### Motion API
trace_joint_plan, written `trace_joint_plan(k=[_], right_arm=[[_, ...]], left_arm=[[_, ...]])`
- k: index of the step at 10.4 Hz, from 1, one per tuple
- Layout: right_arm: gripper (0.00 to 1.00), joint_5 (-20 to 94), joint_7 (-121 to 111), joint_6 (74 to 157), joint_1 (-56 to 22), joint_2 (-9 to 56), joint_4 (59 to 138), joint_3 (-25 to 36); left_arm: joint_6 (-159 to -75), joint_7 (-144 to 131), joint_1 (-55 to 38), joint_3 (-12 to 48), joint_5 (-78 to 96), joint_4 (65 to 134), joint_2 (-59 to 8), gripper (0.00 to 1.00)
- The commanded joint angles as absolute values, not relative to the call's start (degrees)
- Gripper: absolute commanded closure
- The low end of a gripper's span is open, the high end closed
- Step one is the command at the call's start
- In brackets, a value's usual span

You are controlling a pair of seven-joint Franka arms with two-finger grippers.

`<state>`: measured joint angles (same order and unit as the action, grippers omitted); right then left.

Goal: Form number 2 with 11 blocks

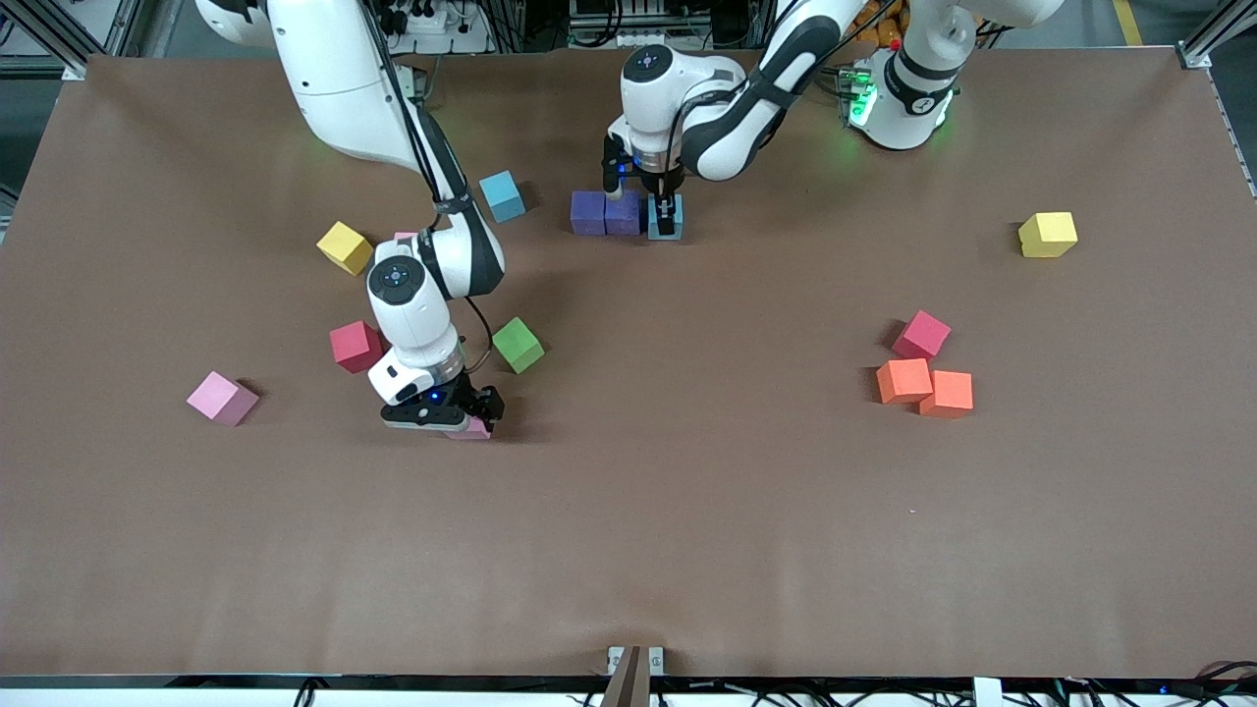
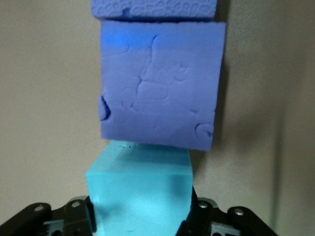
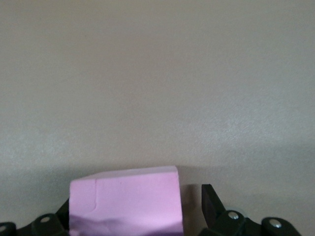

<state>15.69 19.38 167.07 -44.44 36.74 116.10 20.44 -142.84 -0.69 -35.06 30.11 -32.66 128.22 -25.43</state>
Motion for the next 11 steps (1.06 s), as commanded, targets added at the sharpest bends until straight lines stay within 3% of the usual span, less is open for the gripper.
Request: trace_joint_plan(k=[1,2,3,4,5,6,7,8,11], right_arm=[[0.00,18.88,19.60,166.82,-43.95,36.65,116.10,19.69],[0.09,21.25,19.16,166.73,-44.12,36.56,116.02,19.60],[0.28,21.44,19.16,166.73,-44.12,36.48,116.02,19.51],[0.55,21.45,18.99,166.64,-44.12,36.39,115.93,19.51],[0.73,21.36,18.81,165.51,-44.12,36.13,115.67,19.60],[0.80,21.36,18.63,163.93,-44.12,35.51,115.32,19.60],[0.84,21.36,17.76,162.00,-44.12,34.99,114.62,19.69],[0.87,21.36,15.93,160.24,-43.95,34.02,114.17,19.69],[0.88,21.36,14.50,154.53,-43.42,31.48,112.42,20.04]], left_arm=[[-143.17,-0.26,-37.44,28.22,-32.70,126.74,-26.37,0.96],[-143.17,-0.18,-37.79,28.21,-32.00,126.65,-26.37,0.96],[-143.17,-0.26,-38.05,28.21,-31.91,126.65,-26.37,0.96],[-143.17,-0.26,-38.06,28.21,-31.90,126.56,-26.37,0.95],[-143.17,-0.26,-38.06,28.21,-31.82,126.48,-26.45,0.95],[-143.17,-0.44,-38.06,28.21,-31.82,126.13,-26.80,0.93],[-143.17,-0.79,-38.23,28.21,-31.73,125.69,-26.98,0.74],[-143.09,-0.79,-38.41,28.21,-31.73,125.60,-27.24,0.01],[-143.09,-0.62,-38.76,28.21,-31.82,124.90,-26.81,0.00]])
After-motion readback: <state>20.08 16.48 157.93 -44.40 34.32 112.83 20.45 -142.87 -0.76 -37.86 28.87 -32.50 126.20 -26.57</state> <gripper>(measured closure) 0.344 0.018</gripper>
